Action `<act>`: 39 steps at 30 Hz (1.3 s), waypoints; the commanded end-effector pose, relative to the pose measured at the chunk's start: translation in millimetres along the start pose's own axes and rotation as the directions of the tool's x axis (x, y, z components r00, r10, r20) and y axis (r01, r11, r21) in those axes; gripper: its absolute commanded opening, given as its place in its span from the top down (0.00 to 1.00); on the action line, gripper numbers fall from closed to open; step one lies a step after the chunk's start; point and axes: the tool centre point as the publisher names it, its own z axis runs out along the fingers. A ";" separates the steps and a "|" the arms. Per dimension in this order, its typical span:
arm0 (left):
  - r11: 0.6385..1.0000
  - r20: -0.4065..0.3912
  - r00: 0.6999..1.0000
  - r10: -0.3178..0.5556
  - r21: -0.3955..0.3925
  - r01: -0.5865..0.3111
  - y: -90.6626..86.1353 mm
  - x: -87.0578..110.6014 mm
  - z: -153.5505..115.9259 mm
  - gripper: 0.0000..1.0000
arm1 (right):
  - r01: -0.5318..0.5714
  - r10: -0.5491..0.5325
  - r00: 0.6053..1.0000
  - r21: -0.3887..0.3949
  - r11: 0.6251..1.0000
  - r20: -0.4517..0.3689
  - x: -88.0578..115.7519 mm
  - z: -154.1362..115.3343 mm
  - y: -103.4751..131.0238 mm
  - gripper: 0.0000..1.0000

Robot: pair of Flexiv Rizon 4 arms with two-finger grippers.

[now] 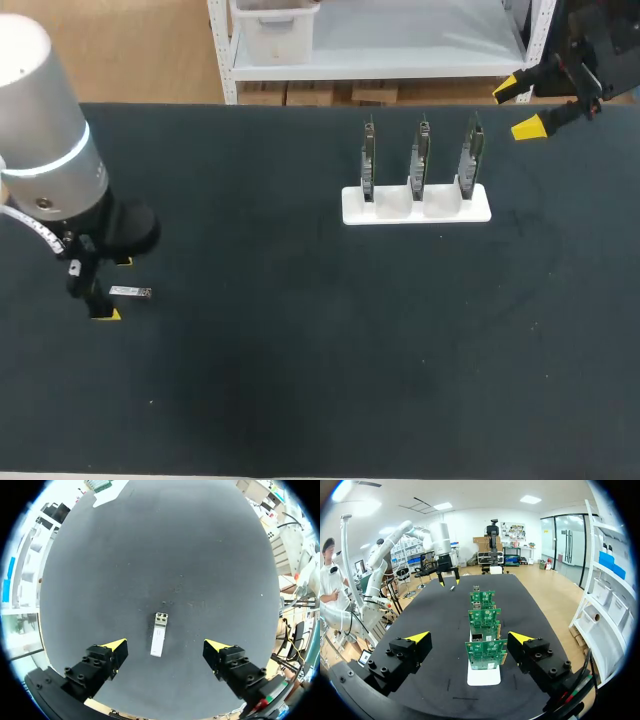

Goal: Pick up the optical module with the left hand, and insert it into the network port with the right hand.

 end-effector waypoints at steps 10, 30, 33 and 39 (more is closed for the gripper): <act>1.000 -0.012 1.000 -0.007 0.008 0.007 0.7 -1.2 9.5 0.00 | 0.002 -0.002 1.000 0.006 1.000 -0.001 0.0 0.4 2.2 0.00; 1.000 -0.040 0.999 -0.026 0.017 0.026 -4.8 2.1 14.8 0.00 | 0.002 -0.002 1.000 0.006 1.000 -0.001 0.0 0.4 2.2 0.00; 1.000 -0.040 0.999 -0.022 0.014 0.022 -3.4 2.0 15.7 0.00 | 0.002 -0.002 1.000 0.006 1.000 -0.001 0.0 0.4 2.2 0.00; 1.000 -0.042 0.999 -0.019 0.018 0.019 -1.9 4.0 16.3 0.00 | 0.002 -0.002 1.000 0.006 1.000 -0.001 0.0 0.4 2.2 0.00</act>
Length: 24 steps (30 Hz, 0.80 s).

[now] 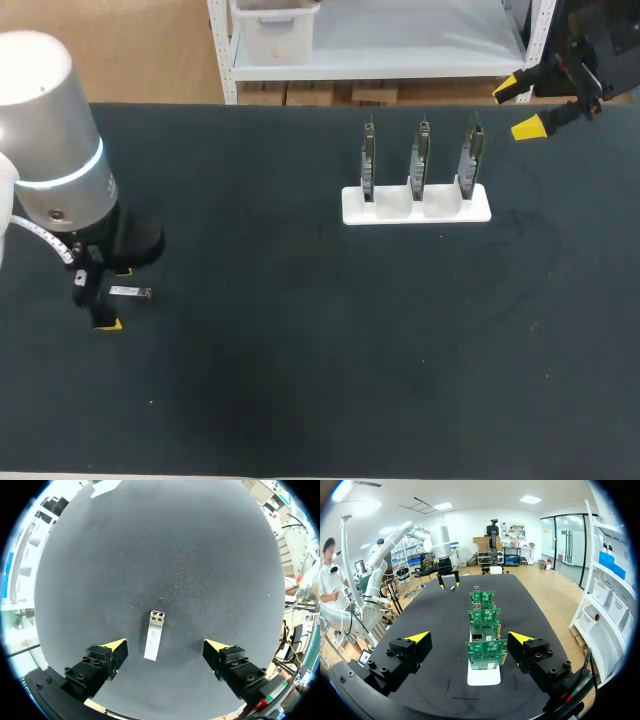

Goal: Pick up the optical module with the left hand, and insert it into the network port with the right hand.

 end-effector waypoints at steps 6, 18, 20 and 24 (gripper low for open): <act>1.000 0.003 1.000 0.000 0.009 0.000 2.1 1.3 1.5 0.37 | 0.002 -0.002 1.000 0.006 1.000 -0.001 0.0 0.5 2.2 0.00; 1.000 0.008 1.000 0.003 0.024 -0.003 1.5 3.9 4.8 1.00 | 0.002 -0.002 1.000 0.006 1.000 -0.001 0.0 0.5 2.2 0.00; 1.000 0.008 1.000 0.004 0.025 -0.005 2.7 2.3 3.3 1.00 | 0.002 -0.002 1.000 0.006 1.000 -0.001 0.0 0.5 2.2 0.00; 1.000 0.009 1.000 0.015 0.025 -0.015 4.6 0.9 4.6 1.00 | 0.002 -0.002 1.000 0.006 1.000 -0.001 0.0 0.5 2.2 0.00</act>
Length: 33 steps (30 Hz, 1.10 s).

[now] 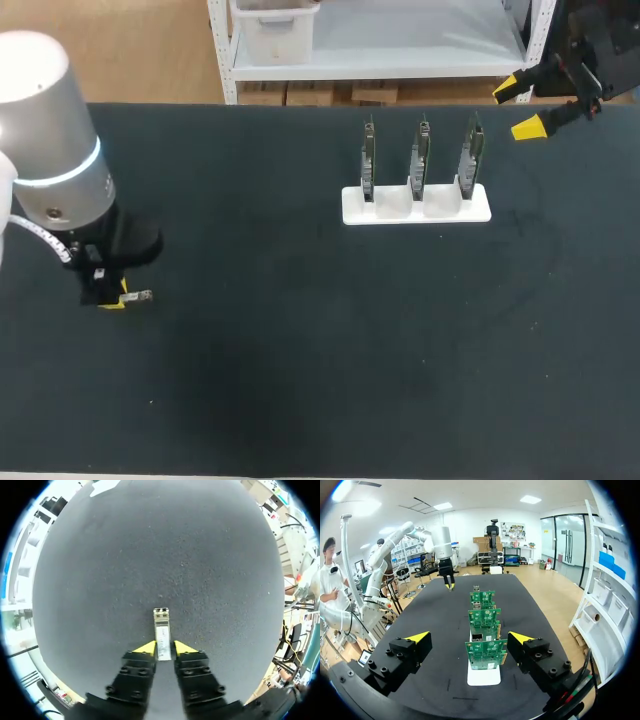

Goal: Pick up the optical module with the left hand, and insert it into the network port with the right hand.

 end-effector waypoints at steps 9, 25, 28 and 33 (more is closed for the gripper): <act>0.997 0.084 0.995 -0.052 -0.055 0.057 22.0 -12.1 -14.2 1.00 | 0.002 -0.002 1.000 0.006 1.000 -0.001 0.0 0.5 2.2 0.00; 0.891 0.663 0.738 -0.127 -0.251 0.379 137.4 -91.9 -122.5 1.00 | 0.002 -0.002 1.000 0.006 1.000 -0.001 0.0 0.5 2.2 0.00; 0.883 0.703 0.708 -0.068 -0.288 0.371 156.1 -116.2 -148.2 1.00 | 0.002 -0.002 1.000 0.006 1.000 -0.001 0.0 0.5 2.2 0.00; 0.890 0.789 0.615 0.002 -0.282 0.358 184.9 -160.6 -172.4 1.00 | 0.002 -0.002 1.000 0.006 1.000 -0.001 0.0 0.5 2.2 0.00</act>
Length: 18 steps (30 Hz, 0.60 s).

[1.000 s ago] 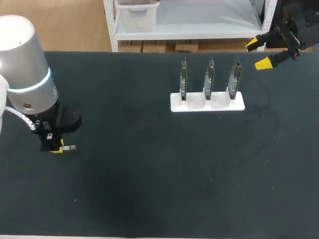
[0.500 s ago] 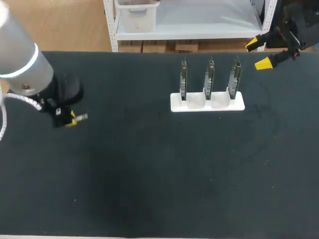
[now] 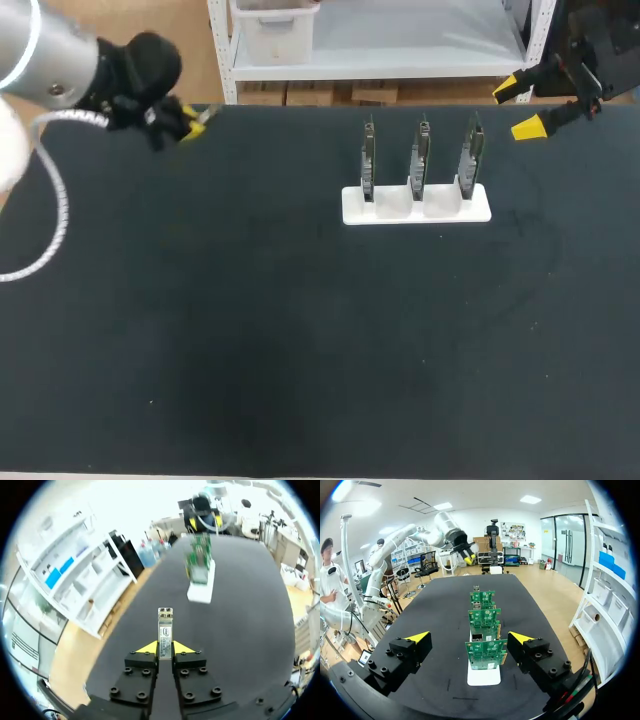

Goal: Pick up the optical module with the left hand, and insert it into the network port with the right hand.

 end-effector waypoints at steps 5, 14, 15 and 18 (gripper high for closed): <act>1.000 0.359 0.933 0.021 0.004 -0.024 19.0 -69.6 41.1 1.00 | 0.002 -0.002 1.000 0.005 1.000 -0.001 0.0 0.5 2.2 0.00; 0.993 0.546 0.838 -0.015 0.109 -0.053 15.9 -146.4 67.6 1.00 | 0.002 -0.002 1.000 0.005 1.000 -0.001 0.0 0.5 2.2 0.00; 0.991 0.562 0.827 -0.021 0.121 -0.057 15.0 -153.9 70.2 1.00 | 0.002 -0.002 1.000 0.005 1.000 -0.001 0.0 0.5 2.2 0.00; 0.985 0.605 0.795 -0.040 0.156 -0.069 9.4 -175.6 77.1 1.00 | 0.002 -0.002 1.000 0.005 1.000 -0.001 0.0 0.5 2.2 0.00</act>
